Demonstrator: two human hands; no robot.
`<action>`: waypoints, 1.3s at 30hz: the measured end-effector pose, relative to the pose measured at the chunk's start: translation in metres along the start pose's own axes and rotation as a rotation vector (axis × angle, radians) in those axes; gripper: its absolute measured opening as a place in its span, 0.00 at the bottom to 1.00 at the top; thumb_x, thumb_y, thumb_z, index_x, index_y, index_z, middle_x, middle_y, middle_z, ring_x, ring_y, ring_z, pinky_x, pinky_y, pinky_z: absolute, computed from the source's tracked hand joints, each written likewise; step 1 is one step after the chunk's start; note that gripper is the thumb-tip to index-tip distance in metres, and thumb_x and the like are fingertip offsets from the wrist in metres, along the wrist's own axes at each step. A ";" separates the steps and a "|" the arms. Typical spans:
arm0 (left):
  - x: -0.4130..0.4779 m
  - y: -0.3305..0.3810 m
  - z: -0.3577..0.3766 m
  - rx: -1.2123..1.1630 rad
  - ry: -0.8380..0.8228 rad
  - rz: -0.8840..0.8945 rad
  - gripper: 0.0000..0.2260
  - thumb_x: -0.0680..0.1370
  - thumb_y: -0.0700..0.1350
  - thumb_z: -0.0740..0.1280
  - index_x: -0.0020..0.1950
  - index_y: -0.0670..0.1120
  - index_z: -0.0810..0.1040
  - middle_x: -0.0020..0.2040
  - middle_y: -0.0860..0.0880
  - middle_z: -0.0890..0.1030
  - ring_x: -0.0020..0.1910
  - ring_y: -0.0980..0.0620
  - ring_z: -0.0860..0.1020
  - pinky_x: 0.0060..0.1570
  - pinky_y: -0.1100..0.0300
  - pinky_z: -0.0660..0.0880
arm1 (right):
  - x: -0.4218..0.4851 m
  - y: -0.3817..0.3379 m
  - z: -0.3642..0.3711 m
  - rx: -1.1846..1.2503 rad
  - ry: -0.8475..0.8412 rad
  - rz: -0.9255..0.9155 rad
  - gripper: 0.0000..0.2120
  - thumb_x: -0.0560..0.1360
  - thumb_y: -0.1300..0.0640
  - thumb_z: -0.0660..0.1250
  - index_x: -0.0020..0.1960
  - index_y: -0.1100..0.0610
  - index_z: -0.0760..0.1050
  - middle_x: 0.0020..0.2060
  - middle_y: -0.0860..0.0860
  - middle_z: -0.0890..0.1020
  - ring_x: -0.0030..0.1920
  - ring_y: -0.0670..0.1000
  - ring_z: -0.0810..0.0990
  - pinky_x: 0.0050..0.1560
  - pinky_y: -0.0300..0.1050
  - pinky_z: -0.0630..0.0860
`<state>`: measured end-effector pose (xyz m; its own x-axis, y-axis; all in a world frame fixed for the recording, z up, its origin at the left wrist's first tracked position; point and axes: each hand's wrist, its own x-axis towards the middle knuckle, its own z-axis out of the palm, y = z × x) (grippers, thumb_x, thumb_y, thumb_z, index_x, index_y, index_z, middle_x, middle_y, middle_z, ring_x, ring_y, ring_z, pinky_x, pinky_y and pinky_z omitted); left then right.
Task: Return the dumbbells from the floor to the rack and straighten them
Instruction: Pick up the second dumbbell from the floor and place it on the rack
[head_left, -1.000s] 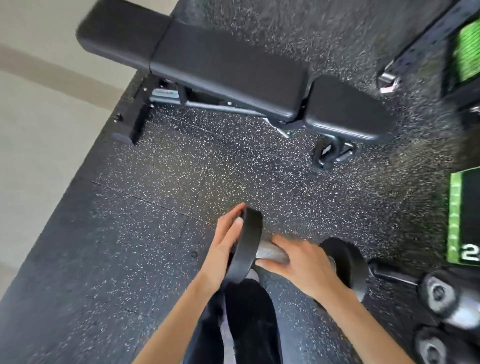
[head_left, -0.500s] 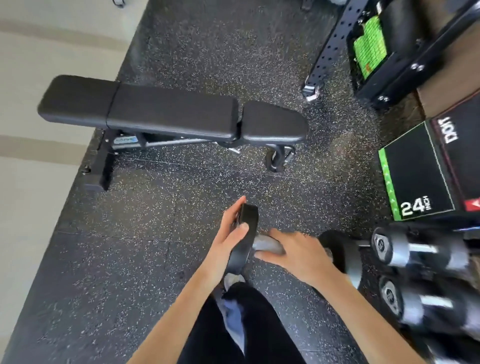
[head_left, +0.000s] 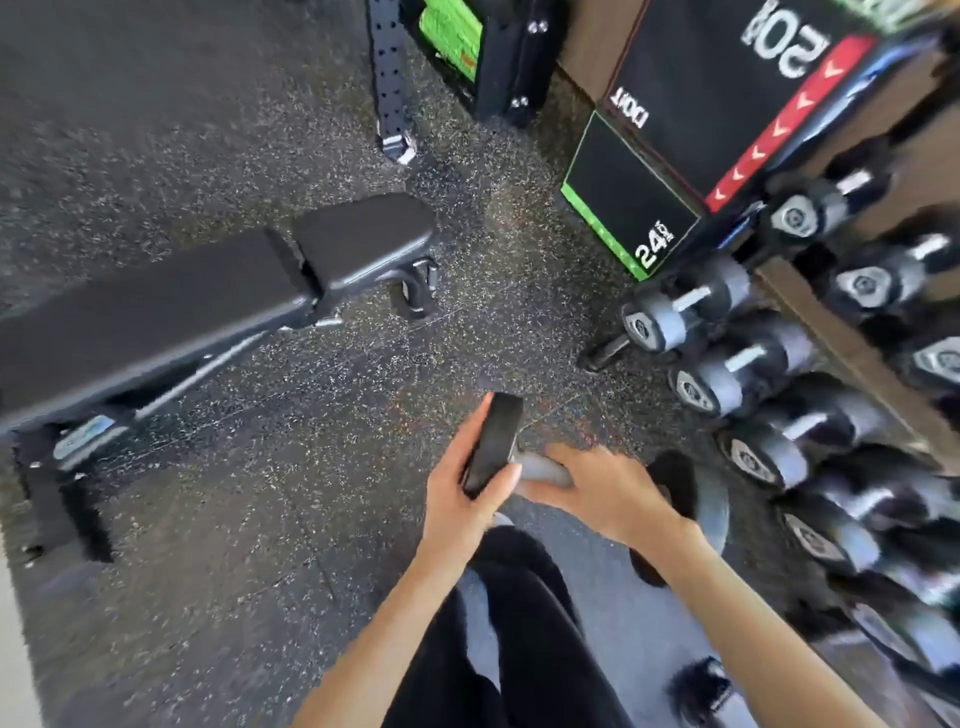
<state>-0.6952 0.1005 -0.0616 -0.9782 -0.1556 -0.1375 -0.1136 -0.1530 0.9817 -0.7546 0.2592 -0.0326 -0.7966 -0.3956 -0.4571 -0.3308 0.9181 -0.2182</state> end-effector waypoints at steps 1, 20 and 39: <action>-0.002 0.000 0.004 -0.019 -0.027 -0.011 0.25 0.70 0.53 0.69 0.66 0.58 0.70 0.56 0.68 0.78 0.52 0.68 0.77 0.42 0.74 0.74 | -0.011 0.001 0.003 0.047 0.017 0.044 0.26 0.67 0.26 0.55 0.52 0.45 0.68 0.46 0.53 0.81 0.50 0.59 0.78 0.40 0.48 0.67; -0.103 -0.018 0.153 0.189 -0.541 -0.149 0.20 0.69 0.50 0.73 0.58 0.61 0.73 0.60 0.51 0.80 0.59 0.54 0.77 0.59 0.58 0.73 | -0.215 0.074 0.096 0.457 0.334 0.814 0.27 0.63 0.28 0.65 0.53 0.44 0.71 0.40 0.50 0.83 0.46 0.56 0.81 0.40 0.46 0.72; -0.261 -0.059 0.396 0.335 -1.074 -0.150 0.19 0.68 0.54 0.69 0.58 0.61 0.73 0.58 0.59 0.78 0.56 0.68 0.75 0.56 0.71 0.70 | -0.450 0.199 0.174 0.652 0.607 1.230 0.25 0.65 0.30 0.65 0.58 0.39 0.74 0.49 0.44 0.83 0.51 0.51 0.80 0.43 0.45 0.73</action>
<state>-0.5024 0.5361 -0.0312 -0.5751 0.7848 -0.2309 -0.1256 0.1941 0.9729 -0.3741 0.6165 -0.0202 -0.5372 0.8038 -0.2555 0.8196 0.4258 -0.3834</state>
